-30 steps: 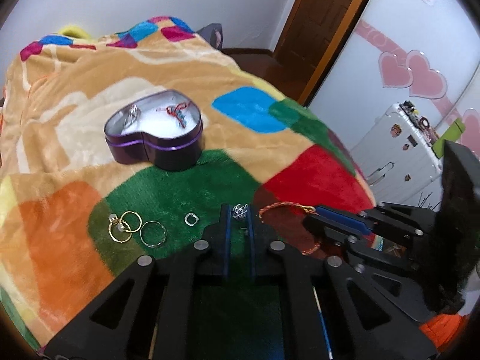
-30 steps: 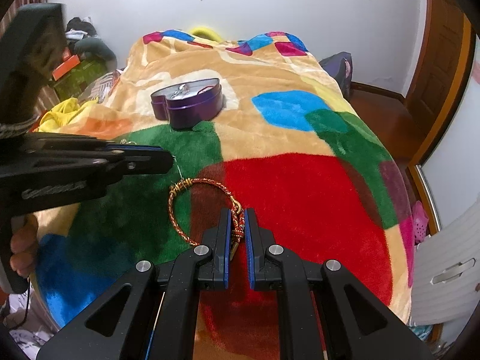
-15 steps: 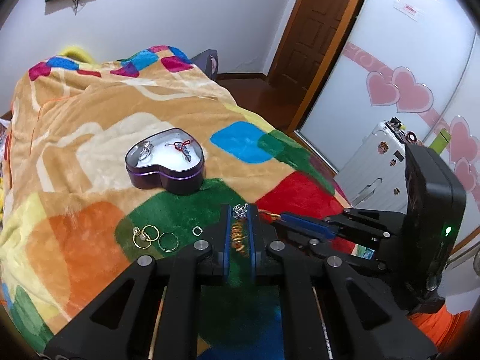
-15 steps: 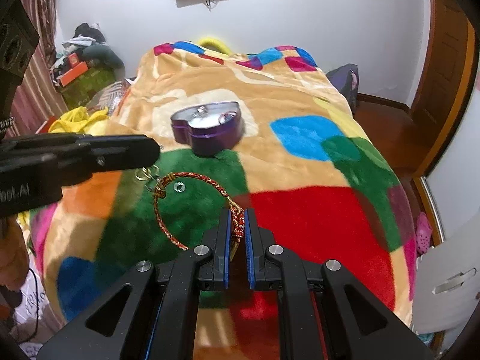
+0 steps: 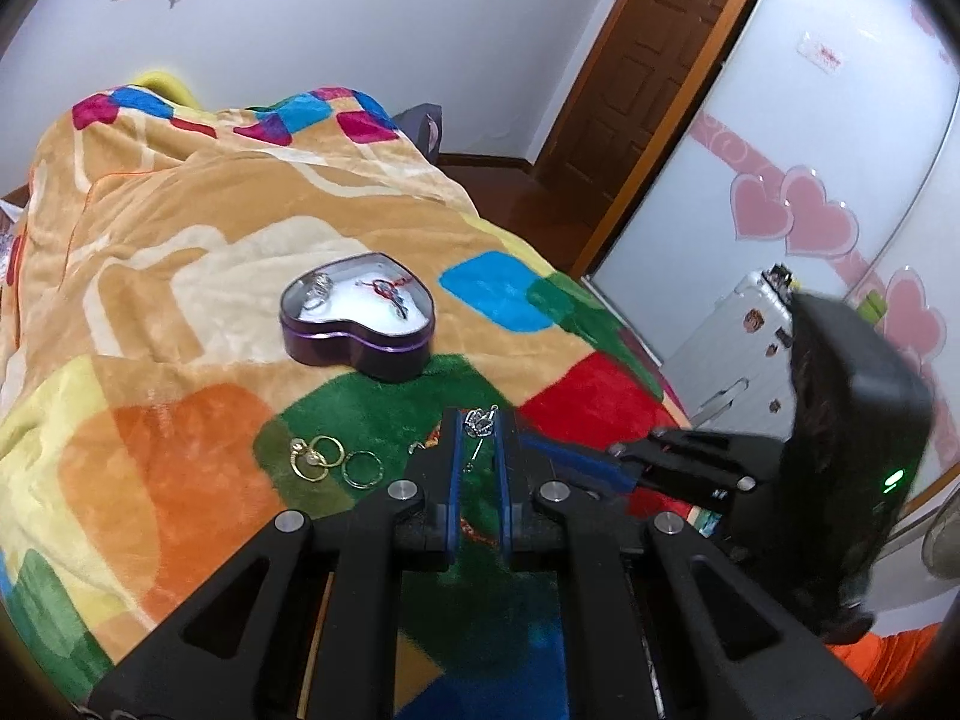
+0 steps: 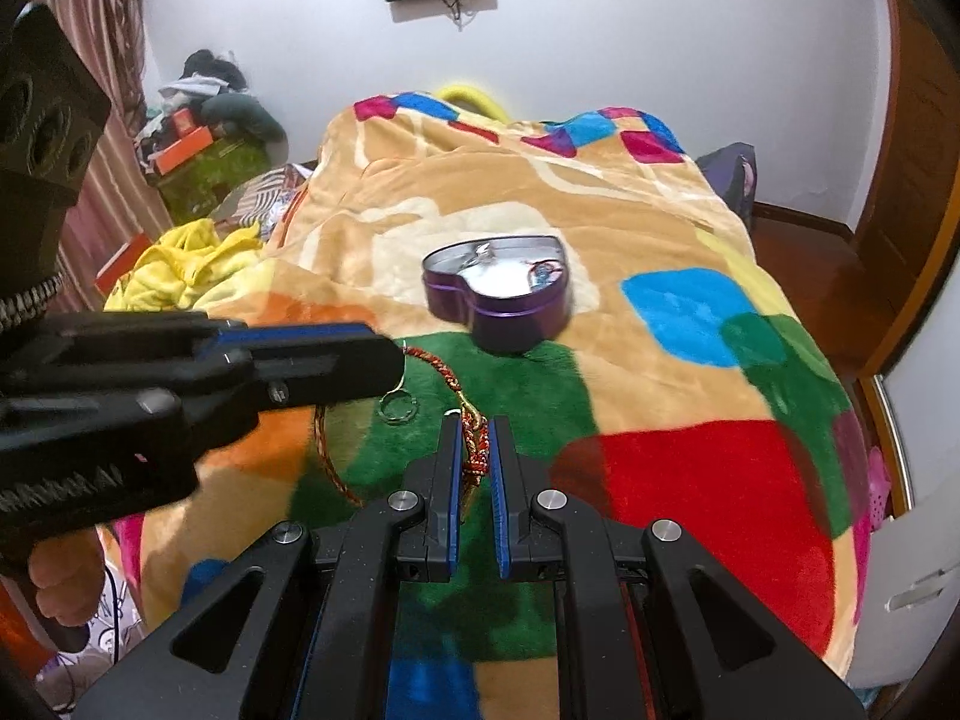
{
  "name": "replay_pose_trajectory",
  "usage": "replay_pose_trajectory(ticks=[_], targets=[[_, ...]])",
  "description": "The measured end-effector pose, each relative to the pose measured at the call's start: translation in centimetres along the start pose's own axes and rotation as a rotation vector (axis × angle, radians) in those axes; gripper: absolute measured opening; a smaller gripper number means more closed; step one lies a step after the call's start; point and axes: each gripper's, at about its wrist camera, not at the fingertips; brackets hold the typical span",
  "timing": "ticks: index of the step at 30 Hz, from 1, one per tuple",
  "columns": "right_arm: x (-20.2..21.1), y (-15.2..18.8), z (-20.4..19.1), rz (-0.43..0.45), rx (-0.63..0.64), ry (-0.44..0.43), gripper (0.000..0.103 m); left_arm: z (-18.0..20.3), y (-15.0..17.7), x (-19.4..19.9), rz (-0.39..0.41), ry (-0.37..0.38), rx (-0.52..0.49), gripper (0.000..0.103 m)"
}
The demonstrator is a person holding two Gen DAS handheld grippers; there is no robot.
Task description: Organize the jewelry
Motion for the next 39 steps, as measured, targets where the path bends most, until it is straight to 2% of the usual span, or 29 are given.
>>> replay_pose_trajectory(ticks=[8,16,23,29,39], targets=[[-2.2,0.0,-0.5,-0.049,0.002,-0.001,0.008,-2.0,-0.5,1.5,0.043,-0.018,0.031,0.008],[-2.6,0.3,-0.6,-0.066,-0.013,-0.005,0.008,-3.7,-0.6,1.6,0.046,-0.031,0.058,0.008],[-1.5,-0.7,-0.7,-0.023,-0.026,-0.053,0.008,-3.3,-0.5,1.0,0.030,-0.014,0.042,0.008],[-1.5,-1.7,-2.3,-0.003,0.025,-0.066,0.008,-2.6,-1.0,1.2,0.041,0.026,0.034,0.008],[-3.4,-1.6,-3.0,-0.051,0.046,-0.084,0.007,-3.1,-1.9,2.1,0.070,0.036,0.061,0.008]])
Point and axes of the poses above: each gripper's, at about its wrist camera, not at the fingertips, and x roughly against the way its jaws point, z to its right, y to its underside, and after that the axes turned 12 degrees about -y, right-handed
